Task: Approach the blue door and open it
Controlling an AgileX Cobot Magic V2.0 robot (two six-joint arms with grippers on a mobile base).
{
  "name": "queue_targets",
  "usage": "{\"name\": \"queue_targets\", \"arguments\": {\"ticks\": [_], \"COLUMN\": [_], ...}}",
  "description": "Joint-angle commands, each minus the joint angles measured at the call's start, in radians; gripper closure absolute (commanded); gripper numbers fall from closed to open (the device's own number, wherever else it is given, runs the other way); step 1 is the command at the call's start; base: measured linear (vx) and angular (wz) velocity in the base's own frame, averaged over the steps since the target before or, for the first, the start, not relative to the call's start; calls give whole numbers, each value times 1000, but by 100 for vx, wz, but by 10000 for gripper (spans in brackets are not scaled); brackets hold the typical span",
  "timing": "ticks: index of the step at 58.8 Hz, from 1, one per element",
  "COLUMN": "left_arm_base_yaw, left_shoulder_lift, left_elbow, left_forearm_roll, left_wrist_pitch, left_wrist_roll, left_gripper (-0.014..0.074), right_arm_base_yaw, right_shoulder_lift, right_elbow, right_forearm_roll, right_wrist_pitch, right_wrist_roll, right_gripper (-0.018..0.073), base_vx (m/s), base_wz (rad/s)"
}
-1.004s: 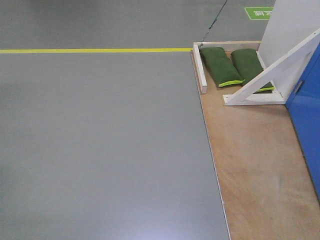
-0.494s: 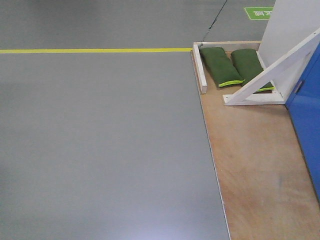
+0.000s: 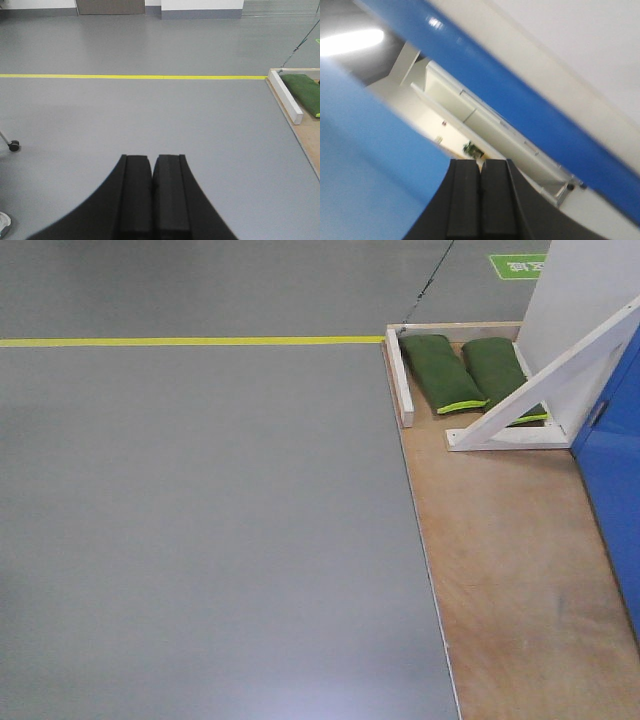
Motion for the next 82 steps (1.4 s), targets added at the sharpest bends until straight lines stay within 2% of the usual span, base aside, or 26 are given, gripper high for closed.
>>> {"name": "queue_targets", "arguments": {"ticks": [1,33,46,71,82], "left_arm_base_yaw": [-1,-1,-1,-1,-1], "left_shoulder_lift": [-14,-14,-14,-14,-14], "left_elbow": [-27,-27,-27,-27,-27], "left_forearm_roll": [-3,-3,-3,-3,-3], "left_wrist_pitch": [-77,-77,-77,-77,-77], "left_wrist_roll": [-7,-7,-7,-7,-7], "left_gripper": [524,524,524,524,524], "right_arm_base_yaw": [-34,-47,-46,81,81], "right_shoulder_lift": [-7,162,200,193,162], "right_elbow": [-80,-282,-320,-320,-320], "right_forearm_roll": [-12,-12,-11,-12,-11], "right_wrist_pitch": [-67,26,117,178,269], "right_wrist_roll": [-10,-10,-10,-11,-11], "right_gripper": [551,551,551,551,551], "base_vx": [0,0,0,0,0], "base_wz": [0,0,0,0,0]}}
